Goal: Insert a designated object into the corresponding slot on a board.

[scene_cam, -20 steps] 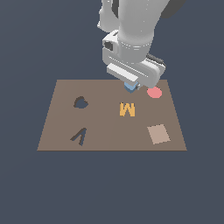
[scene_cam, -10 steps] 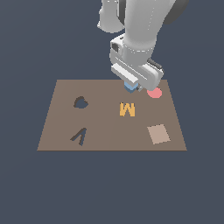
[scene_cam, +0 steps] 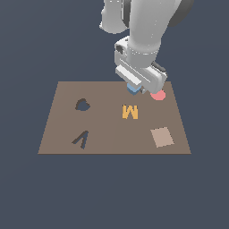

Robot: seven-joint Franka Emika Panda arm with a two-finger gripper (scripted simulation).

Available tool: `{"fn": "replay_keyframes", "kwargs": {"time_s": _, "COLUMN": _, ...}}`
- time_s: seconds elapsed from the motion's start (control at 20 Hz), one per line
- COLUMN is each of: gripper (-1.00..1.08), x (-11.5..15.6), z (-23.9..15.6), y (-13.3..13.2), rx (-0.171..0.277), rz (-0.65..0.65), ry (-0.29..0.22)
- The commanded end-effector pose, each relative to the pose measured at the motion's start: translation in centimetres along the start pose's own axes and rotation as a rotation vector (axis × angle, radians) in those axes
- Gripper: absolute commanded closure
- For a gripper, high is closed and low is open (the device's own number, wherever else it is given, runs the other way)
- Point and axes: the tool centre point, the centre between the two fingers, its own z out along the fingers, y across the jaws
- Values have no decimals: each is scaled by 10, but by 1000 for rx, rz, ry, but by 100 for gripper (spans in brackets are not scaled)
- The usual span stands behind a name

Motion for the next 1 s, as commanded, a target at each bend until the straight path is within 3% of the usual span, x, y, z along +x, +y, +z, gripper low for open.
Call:
{"fn": "replay_keyframes", "kwargs": {"time_s": 0.0, "gripper": -92, "x": 0, "z": 2, "y": 0, "rx": 0, "rz": 1, "ry": 0}}
{"fn": "replay_keyframes", "kwargs": {"time_s": 0.45, "gripper": -92, "x": 0, "z": 20, "y": 0, "rx": 0, "rz": 5, "ry": 0}}
{"fn": "replay_keyframes", "kwargs": {"time_s": 0.5, "gripper": 108, "x": 0, "z": 20, "y": 0, "rx": 0, "rz": 5, "ry": 0}}
{"fn": "replay_keyframes", "kwargs": {"time_s": 0.95, "gripper": 108, "x": 0, "z": 20, "y": 0, "rx": 0, "rz": 5, "ry": 0}}
